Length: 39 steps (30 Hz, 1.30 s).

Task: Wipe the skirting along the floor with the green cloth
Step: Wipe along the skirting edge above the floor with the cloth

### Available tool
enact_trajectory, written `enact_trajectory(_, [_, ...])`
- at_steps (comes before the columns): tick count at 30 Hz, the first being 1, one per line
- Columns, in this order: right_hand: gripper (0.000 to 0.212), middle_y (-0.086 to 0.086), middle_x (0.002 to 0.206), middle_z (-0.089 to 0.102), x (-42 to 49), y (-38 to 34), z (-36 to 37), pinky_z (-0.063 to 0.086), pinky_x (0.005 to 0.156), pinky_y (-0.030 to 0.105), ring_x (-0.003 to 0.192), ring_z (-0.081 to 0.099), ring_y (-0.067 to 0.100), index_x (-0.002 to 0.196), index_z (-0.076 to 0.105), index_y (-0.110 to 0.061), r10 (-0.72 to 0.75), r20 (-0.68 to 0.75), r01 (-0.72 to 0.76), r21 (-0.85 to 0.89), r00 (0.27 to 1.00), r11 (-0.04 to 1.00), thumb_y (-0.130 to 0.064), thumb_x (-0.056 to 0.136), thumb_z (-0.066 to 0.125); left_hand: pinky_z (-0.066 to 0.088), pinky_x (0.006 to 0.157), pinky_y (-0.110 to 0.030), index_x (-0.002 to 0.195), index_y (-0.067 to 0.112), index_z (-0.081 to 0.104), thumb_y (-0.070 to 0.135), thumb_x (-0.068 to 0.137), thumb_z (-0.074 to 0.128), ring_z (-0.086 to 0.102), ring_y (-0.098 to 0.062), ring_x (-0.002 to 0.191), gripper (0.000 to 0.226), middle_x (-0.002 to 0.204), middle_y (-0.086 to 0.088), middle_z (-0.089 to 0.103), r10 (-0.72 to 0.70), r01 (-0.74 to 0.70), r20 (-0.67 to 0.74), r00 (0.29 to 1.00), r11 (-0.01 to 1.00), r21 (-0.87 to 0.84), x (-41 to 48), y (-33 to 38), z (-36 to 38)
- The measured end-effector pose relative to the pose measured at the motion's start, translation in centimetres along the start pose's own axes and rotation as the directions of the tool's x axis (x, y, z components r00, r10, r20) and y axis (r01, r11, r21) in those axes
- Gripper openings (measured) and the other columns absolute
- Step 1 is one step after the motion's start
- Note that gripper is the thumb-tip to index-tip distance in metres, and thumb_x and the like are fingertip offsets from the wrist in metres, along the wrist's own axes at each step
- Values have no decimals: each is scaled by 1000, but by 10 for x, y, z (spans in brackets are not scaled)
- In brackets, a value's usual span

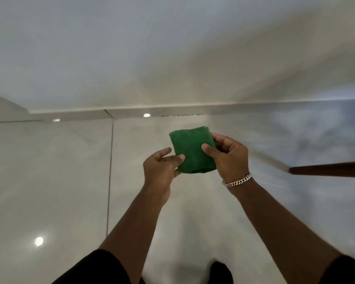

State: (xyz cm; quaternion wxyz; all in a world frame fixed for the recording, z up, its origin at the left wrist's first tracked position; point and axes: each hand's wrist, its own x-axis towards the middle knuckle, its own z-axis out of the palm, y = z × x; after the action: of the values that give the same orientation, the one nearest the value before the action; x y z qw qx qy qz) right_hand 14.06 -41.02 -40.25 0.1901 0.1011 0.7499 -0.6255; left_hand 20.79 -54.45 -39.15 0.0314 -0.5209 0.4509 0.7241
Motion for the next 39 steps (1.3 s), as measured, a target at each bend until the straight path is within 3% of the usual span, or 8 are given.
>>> enact_trajectory(8, [32, 0, 89, 74, 110, 121, 65, 59, 72, 22, 81, 72, 12, 105, 71, -7, -80, -42, 83, 69, 996, 994, 3, 75, 76, 59, 86, -30, 123, 10, 63, 4, 79, 76, 69, -21, 98, 46, 109, -5, 67, 414, -412, 48, 909, 874, 257, 173, -62, -21])
enact_trajectory(10, [33, -1, 90, 74, 128, 140, 74, 60, 75, 25, 83, 72, 12, 106, 71, -8, -98, -90, 102, 46, 991, 994, 0, 75, 77, 51, 88, -16, 126, 9, 62, 16, 83, 73, 64, -17, 102, 44, 121, -7, 66, 683, -629, 135, 718, 553, 546, 209, -70, -36])
enact_trajectory(12, [32, 1, 94, 74, 138, 154, 81, 60, 82, 32, 87, 71, 13, 107, 71, -9, -139, -193, 134, -39, 971, 990, -4, 75, 77, 35, 112, -31, 141, 7, 49, 31, 92, 57, 50, -27, 132, 55, 146, -15, 52, 741, -632, 365, 563, 102, 768, 239, -77, -55])
enact_trajectory(15, [33, 7, 111, 67, 140, 163, 95, 53, 93, 41, 102, 63, 21, 111, 68, -10, -463, -337, 330, -383, 820, 863, -12, 79, 72, 3, 124, -52, 158, 14, 9, 50, 96, 23, 1, -26, 156, 73, 168, -9, 4, 632, -429, 500, 592, -278, 860, 272, -77, -70])
enact_trajectory(20, [43, 13, 134, 57, 133, 180, 132, 27, 112, 53, 129, 47, 31, 121, 63, -15, -652, 160, 489, -794, 741, 361, -39, 86, 56, 4, 123, -57, 158, 11, -1, 63, 90, 11, -5, -28, 155, 86, 168, -12, -4, 624, -361, 466, 627, -297, 884, 285, -60, -62])
enact_trajectory(24, [40, 11, 133, 59, 157, 186, 123, 22, 113, 57, 129, 48, 32, 124, 61, -20, -640, 227, 470, -850, 734, 237, -36, 89, 51, 5, 122, -58, 158, 10, 1, 63, 91, 15, -3, -28, 155, 87, 168, -12, -2, 600, -362, 482, 638, -319, 876, 290, -57, -63])
enact_trajectory(32, [37, 13, 130, 61, 203, 178, 62, 32, 106, 60, 124, 52, 34, 121, 63, -20, -624, 36, 238, -940, 781, 243, -33, 88, 52, 3, 122, -59, 158, 7, 5, 63, 91, 15, 0, -29, 155, 87, 168, -14, 2, 591, -391, 506, 628, -323, 862, 289, -55, -63])
enact_trajectory(39, [45, 18, 132, 54, 202, 161, 82, 33, 101, 59, 126, 44, 39, 124, 59, -14, -436, -384, -142, -859, 814, 492, -24, 81, 50, 4, 121, -60, 158, 7, 5, 62, 91, 19, 1, -31, 155, 88, 168, -15, 3, 601, -390, 509, 617, -328, 860, 291, -55, -63])
